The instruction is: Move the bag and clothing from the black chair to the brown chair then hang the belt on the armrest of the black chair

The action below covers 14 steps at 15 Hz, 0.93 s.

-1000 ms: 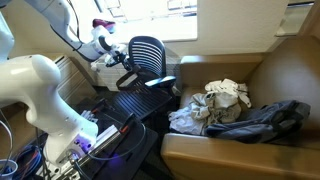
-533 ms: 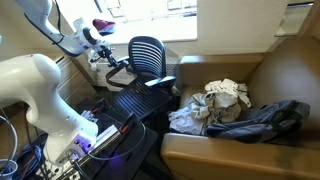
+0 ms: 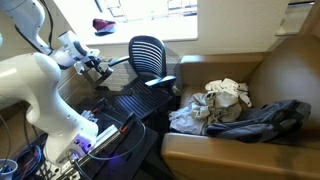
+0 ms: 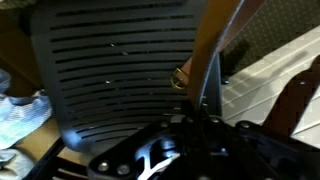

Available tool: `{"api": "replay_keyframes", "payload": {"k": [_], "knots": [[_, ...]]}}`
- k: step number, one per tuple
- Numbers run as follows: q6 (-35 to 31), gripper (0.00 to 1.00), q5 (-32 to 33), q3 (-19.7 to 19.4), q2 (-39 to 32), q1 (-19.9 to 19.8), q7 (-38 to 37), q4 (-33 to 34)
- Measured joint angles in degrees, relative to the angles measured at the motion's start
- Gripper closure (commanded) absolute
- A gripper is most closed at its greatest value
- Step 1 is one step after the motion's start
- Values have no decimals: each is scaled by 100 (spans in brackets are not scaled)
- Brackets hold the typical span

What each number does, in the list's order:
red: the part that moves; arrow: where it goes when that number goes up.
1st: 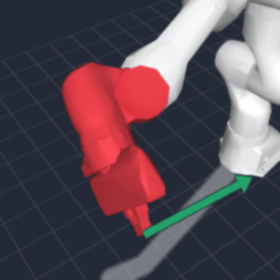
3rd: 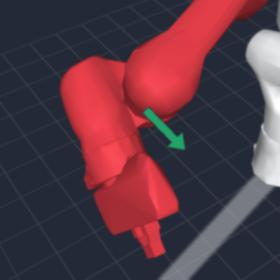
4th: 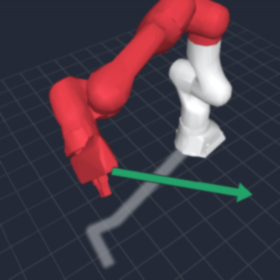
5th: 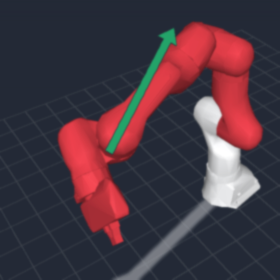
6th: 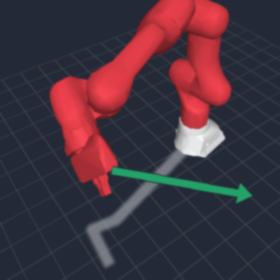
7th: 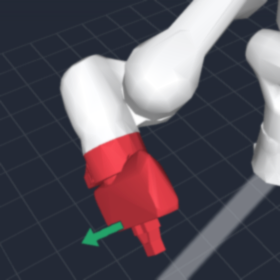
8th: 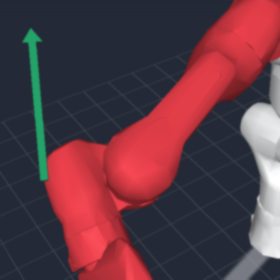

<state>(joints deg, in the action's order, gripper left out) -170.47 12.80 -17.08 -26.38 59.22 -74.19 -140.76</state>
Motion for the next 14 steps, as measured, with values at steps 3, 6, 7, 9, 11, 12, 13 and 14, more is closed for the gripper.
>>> {"api": "replay_keyframes", "payload": {"k": [3, 6, 7, 9, 11, 12, 13, 14], "knots": [[305, 99, -722, 496, 73, -290, 120, 158], [-1021, 99, -1967, 1553, -422, -1287, 1277, 12], [-1391, 99, -2254, 1907, -702, -1733, 1620, 188], [-1758, 99, -2356, 2627, -1320, -2564, 1795, 869], [-1849, 99, -2379, 3259, -1491, -3400, 1886, 1339], [-1825, 99, -2401, 3579, -1404, -3808, 1892, 1488], [-1802, 99, -2444, 3922, -1269, -4250, 1895, 1588], [-1779, 96, -2502, 4259, -1145, -4669, 1897, 1703]]}}
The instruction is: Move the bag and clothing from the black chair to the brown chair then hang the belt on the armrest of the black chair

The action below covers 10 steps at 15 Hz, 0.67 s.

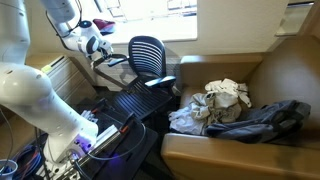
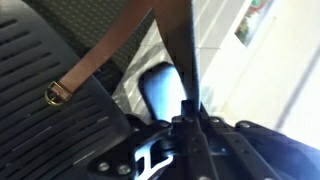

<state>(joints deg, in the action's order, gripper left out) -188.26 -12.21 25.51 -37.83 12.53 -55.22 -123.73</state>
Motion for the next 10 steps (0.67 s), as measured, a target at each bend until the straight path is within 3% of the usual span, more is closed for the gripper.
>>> {"api": "replay_keyframes", "payload": {"k": [3, 10], "knots": [[153, 96, -116, 705, 285, -879, -2, 249], [183, 96, -132, 768, 272, -909, -4, 249]]}}
